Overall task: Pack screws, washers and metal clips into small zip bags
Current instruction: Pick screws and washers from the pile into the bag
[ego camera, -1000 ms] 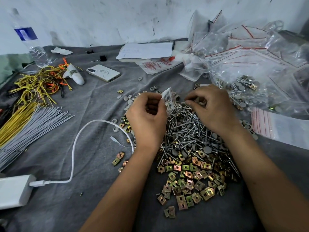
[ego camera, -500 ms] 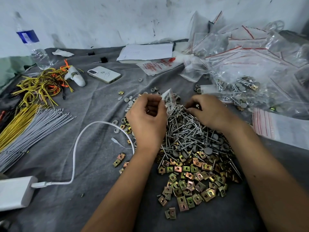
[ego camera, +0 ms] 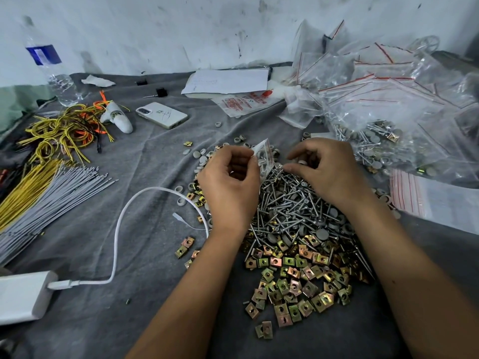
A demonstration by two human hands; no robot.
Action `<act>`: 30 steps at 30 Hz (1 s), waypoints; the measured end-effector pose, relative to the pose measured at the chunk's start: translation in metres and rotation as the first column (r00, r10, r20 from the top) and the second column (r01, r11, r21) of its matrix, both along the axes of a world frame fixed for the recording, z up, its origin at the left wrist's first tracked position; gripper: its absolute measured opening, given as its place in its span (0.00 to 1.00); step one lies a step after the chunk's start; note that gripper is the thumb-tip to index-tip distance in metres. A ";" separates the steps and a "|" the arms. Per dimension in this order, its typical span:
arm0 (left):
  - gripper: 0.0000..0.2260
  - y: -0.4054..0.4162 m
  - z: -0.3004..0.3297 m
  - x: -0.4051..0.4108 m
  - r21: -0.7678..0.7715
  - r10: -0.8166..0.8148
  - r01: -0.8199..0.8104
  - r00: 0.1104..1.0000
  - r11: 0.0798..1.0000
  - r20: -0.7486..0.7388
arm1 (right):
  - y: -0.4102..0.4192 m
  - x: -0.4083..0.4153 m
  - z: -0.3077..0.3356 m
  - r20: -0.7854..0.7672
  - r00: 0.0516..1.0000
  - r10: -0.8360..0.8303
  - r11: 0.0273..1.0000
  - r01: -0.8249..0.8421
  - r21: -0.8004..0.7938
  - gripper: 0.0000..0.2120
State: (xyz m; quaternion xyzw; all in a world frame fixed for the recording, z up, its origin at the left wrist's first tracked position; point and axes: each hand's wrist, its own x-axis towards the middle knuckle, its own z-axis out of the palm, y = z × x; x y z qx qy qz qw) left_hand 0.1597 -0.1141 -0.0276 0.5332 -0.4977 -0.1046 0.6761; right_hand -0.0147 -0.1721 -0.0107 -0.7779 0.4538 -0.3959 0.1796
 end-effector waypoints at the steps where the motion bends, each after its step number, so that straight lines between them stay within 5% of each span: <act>1: 0.07 0.000 0.000 0.000 0.001 -0.003 0.003 1.000 1.000 0.004 | 0.000 -0.001 -0.001 0.034 0.999 -0.010 1.000 0.009 0.016 0.11; 8: 0.05 -0.001 -0.002 0.000 0.021 -0.016 0.016 1.000 1.000 0.020 | 0.003 0.001 0.004 0.143 0.987 0.076 0.988 -0.055 -0.142 0.07; 15: 0.07 -0.001 -0.002 -0.001 0.026 -0.046 0.045 0.998 0.999 0.046 | 0.016 0.024 0.004 0.198 0.946 0.255 0.962 -0.227 -0.154 0.21; 20: 0.06 -0.002 -0.003 -0.002 0.025 -0.032 0.031 0.999 0.999 0.041 | 0.014 0.024 0.004 0.122 0.972 0.202 0.966 -0.177 -0.191 0.22; 25: 0.06 -0.002 -0.004 -0.002 0.023 -0.008 0.008 1.000 1.000 0.019 | 0.007 0.011 0.004 0.176 0.984 -0.020 0.965 0.065 -0.255 0.12; 30: 0.05 -0.002 -0.003 -0.002 0.033 -0.010 0.009 1.000 0.999 0.022 | -0.002 -0.006 0.001 -0.221 0.966 -0.136 0.990 0.121 -0.078 0.07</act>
